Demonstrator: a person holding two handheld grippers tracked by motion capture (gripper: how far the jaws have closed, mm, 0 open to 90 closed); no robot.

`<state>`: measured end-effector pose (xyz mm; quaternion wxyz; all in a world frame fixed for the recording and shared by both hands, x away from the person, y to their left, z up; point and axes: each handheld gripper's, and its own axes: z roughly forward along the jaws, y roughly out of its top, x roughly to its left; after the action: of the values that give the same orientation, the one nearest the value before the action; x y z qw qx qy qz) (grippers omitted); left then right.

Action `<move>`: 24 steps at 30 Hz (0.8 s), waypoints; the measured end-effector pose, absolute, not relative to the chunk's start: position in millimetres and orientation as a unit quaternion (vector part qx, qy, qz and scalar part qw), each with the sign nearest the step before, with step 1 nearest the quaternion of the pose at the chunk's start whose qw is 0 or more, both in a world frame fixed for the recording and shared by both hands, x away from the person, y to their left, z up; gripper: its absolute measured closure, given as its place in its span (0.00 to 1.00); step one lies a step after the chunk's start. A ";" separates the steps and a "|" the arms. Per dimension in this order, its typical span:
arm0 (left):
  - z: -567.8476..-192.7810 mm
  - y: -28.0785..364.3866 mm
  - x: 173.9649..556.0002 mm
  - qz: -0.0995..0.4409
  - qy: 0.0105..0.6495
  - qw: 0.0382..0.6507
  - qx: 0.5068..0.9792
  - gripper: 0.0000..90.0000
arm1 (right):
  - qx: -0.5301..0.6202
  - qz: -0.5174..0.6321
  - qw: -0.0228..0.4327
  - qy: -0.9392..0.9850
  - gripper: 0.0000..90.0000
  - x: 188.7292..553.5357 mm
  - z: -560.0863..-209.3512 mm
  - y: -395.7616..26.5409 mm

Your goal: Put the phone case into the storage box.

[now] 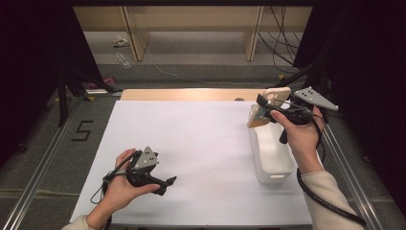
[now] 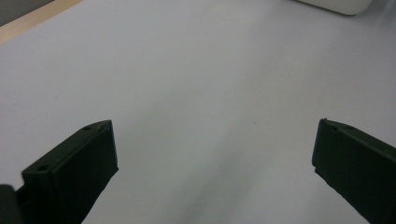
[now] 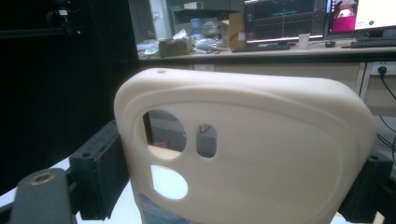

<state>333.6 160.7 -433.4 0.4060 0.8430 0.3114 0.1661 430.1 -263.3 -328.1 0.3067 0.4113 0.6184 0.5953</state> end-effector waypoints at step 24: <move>-433.7 160.4 333.0 0.165 0.311 0.406 0.843 0.00 | 0.421 0.584 0.315 0.618 0.16 433.7 -328.1 -271.2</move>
<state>333.0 160.4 -433.7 0.4060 0.8432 0.3111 0.1655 433.7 -271.2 -328.1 0.3151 0.4213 0.6182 0.5840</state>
